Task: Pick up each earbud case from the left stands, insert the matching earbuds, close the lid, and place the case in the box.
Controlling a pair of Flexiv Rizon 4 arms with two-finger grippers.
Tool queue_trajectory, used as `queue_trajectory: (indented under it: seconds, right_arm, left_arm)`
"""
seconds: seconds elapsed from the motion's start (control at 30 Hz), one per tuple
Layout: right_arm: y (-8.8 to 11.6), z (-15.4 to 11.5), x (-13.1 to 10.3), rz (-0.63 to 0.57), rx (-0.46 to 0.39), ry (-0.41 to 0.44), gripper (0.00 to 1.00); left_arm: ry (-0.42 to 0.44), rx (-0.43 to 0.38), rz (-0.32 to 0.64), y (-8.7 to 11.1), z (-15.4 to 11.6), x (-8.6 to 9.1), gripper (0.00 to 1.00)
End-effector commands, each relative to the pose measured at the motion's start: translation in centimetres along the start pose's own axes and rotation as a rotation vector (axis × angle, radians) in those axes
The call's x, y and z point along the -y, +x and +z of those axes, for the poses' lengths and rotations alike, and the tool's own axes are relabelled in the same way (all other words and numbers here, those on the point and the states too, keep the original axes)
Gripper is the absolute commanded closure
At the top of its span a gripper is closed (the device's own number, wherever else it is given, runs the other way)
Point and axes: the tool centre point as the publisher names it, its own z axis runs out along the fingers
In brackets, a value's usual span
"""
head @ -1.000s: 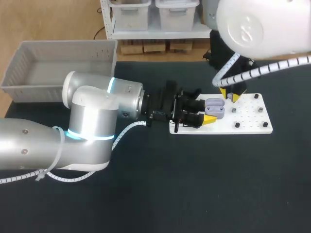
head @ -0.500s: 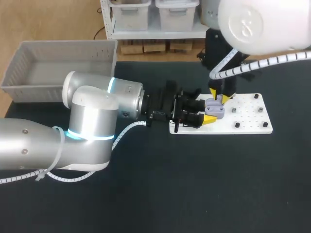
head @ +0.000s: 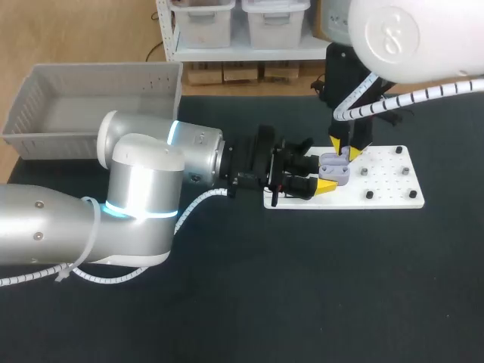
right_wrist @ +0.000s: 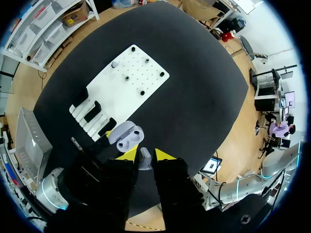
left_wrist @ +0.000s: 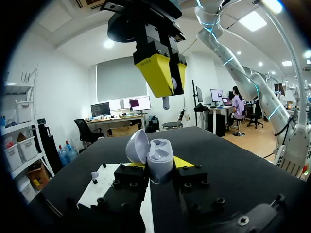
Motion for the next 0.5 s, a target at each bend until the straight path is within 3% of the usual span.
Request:
queue_trajectory:
  seconds: [0.03, 0.5]
  right_arm:
    - [0.1, 0.7, -0.4, 0.043, 0.012, 0.019, 1.00]
    - [0.8, 2.2, -0.9, 0.144, 0.047, 0.042, 1.00]
  left_arm:
    - [-0.005, 0.003, 0.003, 0.1, 0.0, 0.1, 1.00]
    - [-0.005, 0.003, 0.003, 0.1, 0.0, 0.1, 1.00]
